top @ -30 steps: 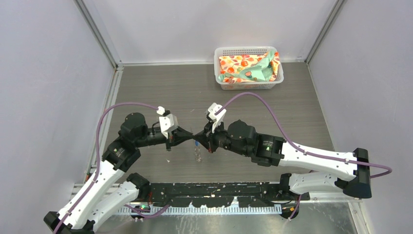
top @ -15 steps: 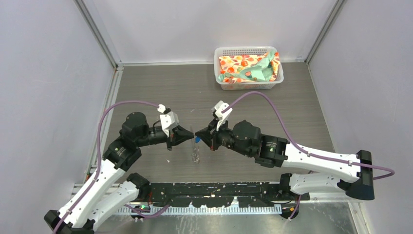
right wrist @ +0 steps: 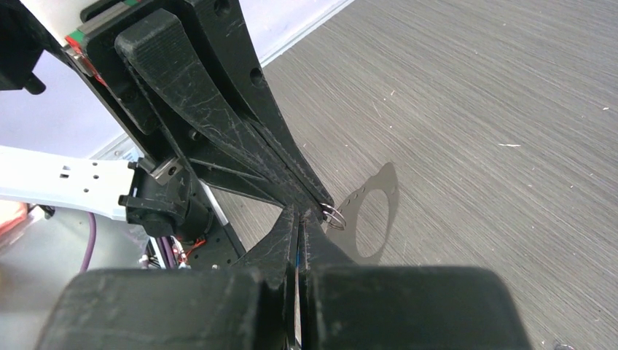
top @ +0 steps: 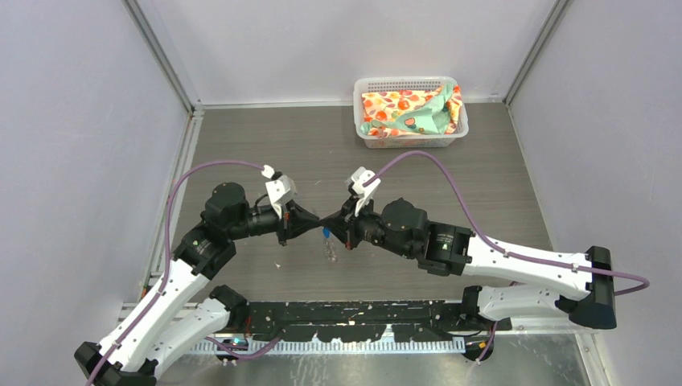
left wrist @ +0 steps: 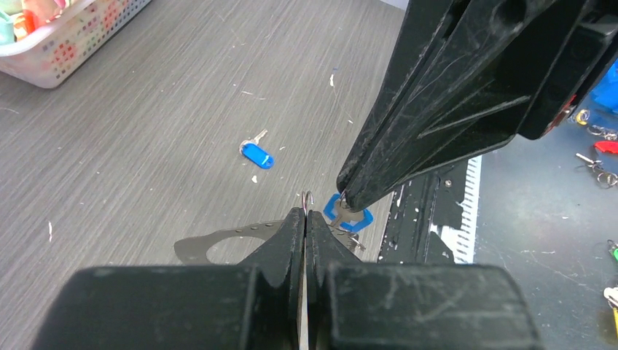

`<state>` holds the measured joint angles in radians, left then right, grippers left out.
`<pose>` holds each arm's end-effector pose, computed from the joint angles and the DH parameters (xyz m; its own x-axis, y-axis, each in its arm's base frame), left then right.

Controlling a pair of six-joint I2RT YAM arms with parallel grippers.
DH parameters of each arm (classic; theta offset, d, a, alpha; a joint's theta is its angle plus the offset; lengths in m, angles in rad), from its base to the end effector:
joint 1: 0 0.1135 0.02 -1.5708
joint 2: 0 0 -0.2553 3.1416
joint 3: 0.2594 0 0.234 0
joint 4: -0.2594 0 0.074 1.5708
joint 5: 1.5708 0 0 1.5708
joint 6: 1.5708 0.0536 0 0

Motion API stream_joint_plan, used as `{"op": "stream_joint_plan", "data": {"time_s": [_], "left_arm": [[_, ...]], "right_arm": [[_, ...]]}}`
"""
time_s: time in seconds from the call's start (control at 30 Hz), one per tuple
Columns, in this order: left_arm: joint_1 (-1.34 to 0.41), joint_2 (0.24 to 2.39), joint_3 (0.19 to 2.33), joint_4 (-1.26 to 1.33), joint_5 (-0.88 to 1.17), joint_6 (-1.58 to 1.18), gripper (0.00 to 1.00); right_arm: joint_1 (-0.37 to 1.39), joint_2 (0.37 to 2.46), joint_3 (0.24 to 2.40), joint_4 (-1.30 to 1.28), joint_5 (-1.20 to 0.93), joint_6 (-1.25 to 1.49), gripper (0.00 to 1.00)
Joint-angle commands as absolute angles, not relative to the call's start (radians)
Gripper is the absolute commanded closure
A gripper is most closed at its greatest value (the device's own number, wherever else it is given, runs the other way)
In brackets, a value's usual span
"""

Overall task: Put the keys on the keyring
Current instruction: Insert the key onto the keyring.

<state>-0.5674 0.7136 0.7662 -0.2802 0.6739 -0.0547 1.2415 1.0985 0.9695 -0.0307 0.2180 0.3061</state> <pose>0.1191 -0.1156 0.3263 -0.2410 0.1029 -0.9651 0.9208 0.3383 -0.1939 0.0952 0.2428 0.3512 -0.3066 0.0126 -0.9517 -0.7996 0.5391 0.2647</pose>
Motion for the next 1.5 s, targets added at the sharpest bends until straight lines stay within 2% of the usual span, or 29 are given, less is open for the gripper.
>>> {"op": "stream_joint_plan", "data": {"time_s": [0.0,1.47], "left_arm": [[-0.573,0.698,0.808,-0.207,0.679,-0.094,1.00],[-0.602,0.671,0.807,-0.208,0.706,-0.080,1.00]], "right_arm": [[1.238,1.102,0.990,0.013,0.242,0.299,0.99],[1.255,1.124,0.976,0.051,0.344,0.302,0.99]]}}
